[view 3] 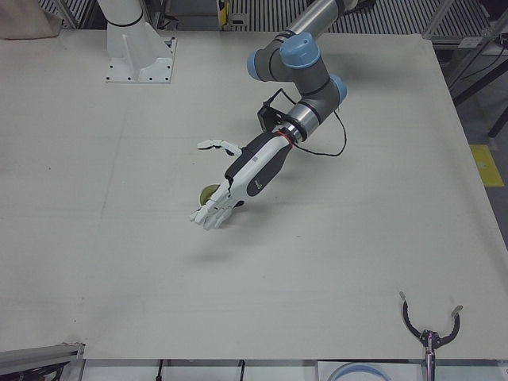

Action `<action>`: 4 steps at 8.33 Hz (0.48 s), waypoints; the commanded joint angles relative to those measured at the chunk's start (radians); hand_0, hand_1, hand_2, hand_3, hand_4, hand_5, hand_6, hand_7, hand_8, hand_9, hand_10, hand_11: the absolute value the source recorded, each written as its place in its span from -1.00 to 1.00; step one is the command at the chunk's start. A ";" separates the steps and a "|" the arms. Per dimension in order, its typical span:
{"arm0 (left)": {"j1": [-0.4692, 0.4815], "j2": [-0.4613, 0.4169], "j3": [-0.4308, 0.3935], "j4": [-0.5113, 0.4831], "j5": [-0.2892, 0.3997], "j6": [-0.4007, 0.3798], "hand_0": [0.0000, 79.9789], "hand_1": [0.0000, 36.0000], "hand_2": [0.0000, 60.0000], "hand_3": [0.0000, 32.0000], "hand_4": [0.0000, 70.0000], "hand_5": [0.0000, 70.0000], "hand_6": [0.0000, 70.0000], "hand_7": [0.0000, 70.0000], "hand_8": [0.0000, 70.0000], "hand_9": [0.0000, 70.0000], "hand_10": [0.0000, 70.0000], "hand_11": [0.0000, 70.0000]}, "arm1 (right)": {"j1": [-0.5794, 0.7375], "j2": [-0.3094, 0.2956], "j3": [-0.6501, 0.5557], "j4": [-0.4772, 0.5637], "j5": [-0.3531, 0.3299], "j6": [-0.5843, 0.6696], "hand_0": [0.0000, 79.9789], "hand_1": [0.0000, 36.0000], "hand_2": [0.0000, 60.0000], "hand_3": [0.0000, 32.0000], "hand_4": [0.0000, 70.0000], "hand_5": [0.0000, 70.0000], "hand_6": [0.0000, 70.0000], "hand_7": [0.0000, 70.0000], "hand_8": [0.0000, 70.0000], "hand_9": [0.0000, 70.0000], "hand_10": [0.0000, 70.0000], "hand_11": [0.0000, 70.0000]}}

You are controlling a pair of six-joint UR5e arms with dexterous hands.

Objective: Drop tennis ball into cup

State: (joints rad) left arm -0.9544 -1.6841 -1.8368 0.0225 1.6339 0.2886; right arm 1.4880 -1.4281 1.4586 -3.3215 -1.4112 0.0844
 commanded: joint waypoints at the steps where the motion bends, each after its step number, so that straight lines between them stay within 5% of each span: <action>1: -0.194 -0.032 -0.025 0.086 0.003 0.001 0.19 0.25 -0.21 -1.00 -0.97 -0.97 -0.99 -0.45 -1.00 -0.93 -1.00 -1.00 | 0.000 0.000 0.000 -0.001 0.000 0.000 -1.00 -1.00 -1.00 -1.00 -1.00 -1.00 -1.00 -1.00 -1.00 -1.00 -1.00 -1.00; 3: -0.379 -0.112 0.019 0.174 0.001 0.030 0.23 0.34 -0.30 -1.00 -1.00 -0.93 -0.97 -0.53 -1.00 -0.95 -1.00 -1.00 | 0.000 0.000 -0.001 0.000 0.000 0.000 -1.00 -1.00 -1.00 -1.00 -1.00 -1.00 -1.00 -1.00 -1.00 -1.00 -1.00 -1.00; 4: -0.421 -0.215 0.125 0.181 0.003 0.035 0.25 0.41 -0.26 -1.00 -1.00 -0.93 -0.98 -0.51 -1.00 -0.94 -1.00 -1.00 | 0.000 0.000 0.000 0.000 0.000 0.000 -1.00 -1.00 -1.00 -1.00 -1.00 -1.00 -1.00 -1.00 -1.00 -1.00 -1.00 -1.00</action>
State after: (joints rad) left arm -1.2397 -1.7531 -1.8423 0.1545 1.6357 0.3027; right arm 1.4880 -1.4281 1.4584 -3.3220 -1.4112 0.0844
